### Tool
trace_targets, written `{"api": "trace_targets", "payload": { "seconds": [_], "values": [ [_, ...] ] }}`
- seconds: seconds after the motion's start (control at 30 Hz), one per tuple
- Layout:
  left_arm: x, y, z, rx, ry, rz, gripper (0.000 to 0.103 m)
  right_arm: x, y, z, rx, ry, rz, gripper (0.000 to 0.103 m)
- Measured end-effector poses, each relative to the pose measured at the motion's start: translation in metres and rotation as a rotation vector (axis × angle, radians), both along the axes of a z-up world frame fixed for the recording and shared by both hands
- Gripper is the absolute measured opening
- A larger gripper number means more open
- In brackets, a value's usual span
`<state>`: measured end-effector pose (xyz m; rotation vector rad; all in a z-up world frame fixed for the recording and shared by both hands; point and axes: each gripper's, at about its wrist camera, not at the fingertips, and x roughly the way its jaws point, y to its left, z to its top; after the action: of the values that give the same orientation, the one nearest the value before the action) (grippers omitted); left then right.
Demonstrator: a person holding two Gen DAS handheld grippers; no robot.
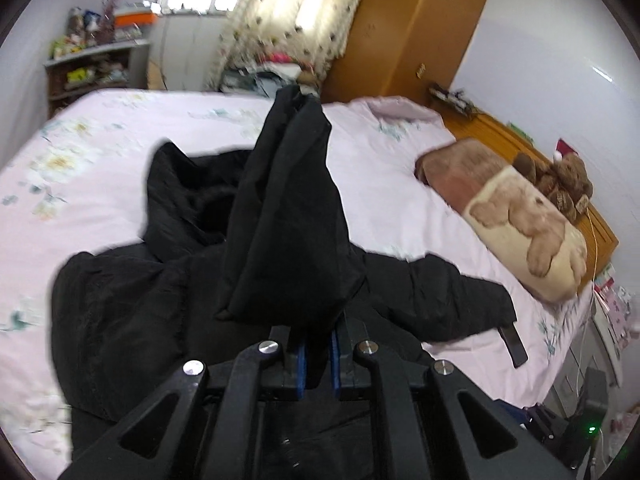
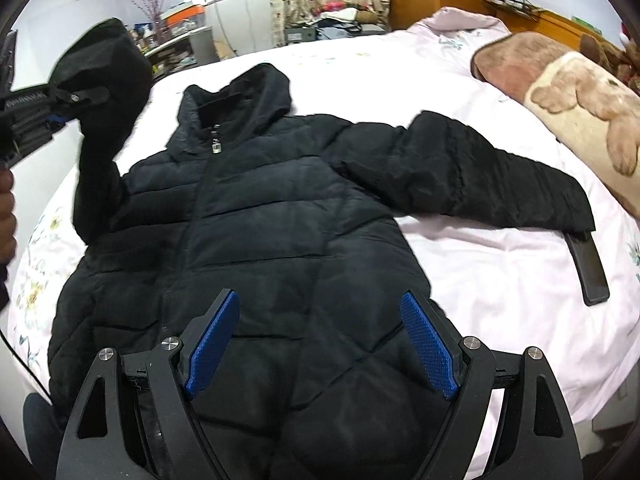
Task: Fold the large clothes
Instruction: 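Lift the held sleeve and fold it across the jacket body with the left tool, then open the left tool to release the sleeve and withdraw it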
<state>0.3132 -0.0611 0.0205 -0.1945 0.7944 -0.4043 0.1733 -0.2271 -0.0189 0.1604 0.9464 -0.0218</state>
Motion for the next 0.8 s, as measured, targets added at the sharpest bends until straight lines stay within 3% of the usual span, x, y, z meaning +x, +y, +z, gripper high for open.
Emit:
{"api": "trace_targets", "payload": {
  "seconds": [0.07, 0.17, 0.23, 0.4, 0.53, 0.67, 0.73, 0.8],
  "values": [
    [0.012, -0.011, -0.019, -0.015, 0.046, -0.008, 0.014, 0.006, -0.007, -0.005, -0.002, 0.005, -0.009, 0.083],
    [0.025, -0.018, -0.041, -0.036, 0.124, -0.061, 0.031, 0.014, -0.015, -0.011, -0.006, 0.010, -0.020, 0.083],
    [0.031, -0.023, -0.049, -0.064, 0.155, -0.091, 0.056, 0.020, -0.018, -0.013, -0.007, 0.012, -0.026, 0.083],
    [0.028, -0.025, -0.044, -0.122, 0.175, -0.142, 0.068, 0.034, -0.019, -0.008, -0.005, -0.004, -0.027, 0.083],
    [0.019, 0.006, -0.021, -0.072, 0.071, -0.140, 0.068, 0.051, -0.011, 0.002, 0.005, -0.033, -0.010, 0.083],
    [0.029, 0.068, -0.027, 0.122, 0.001, 0.027, 0.068, 0.079, 0.008, 0.000, -0.004, -0.046, 0.038, 0.083],
    [0.042, 0.102, -0.042, 0.187, 0.032, 0.118, 0.050, 0.100, 0.019, -0.008, -0.005, -0.036, 0.052, 0.080],
    [0.051, 0.127, -0.062, 0.226, 0.081, 0.186, 0.040, 0.122, 0.027, -0.016, -0.004, -0.030, 0.063, 0.061]
  ]
}}
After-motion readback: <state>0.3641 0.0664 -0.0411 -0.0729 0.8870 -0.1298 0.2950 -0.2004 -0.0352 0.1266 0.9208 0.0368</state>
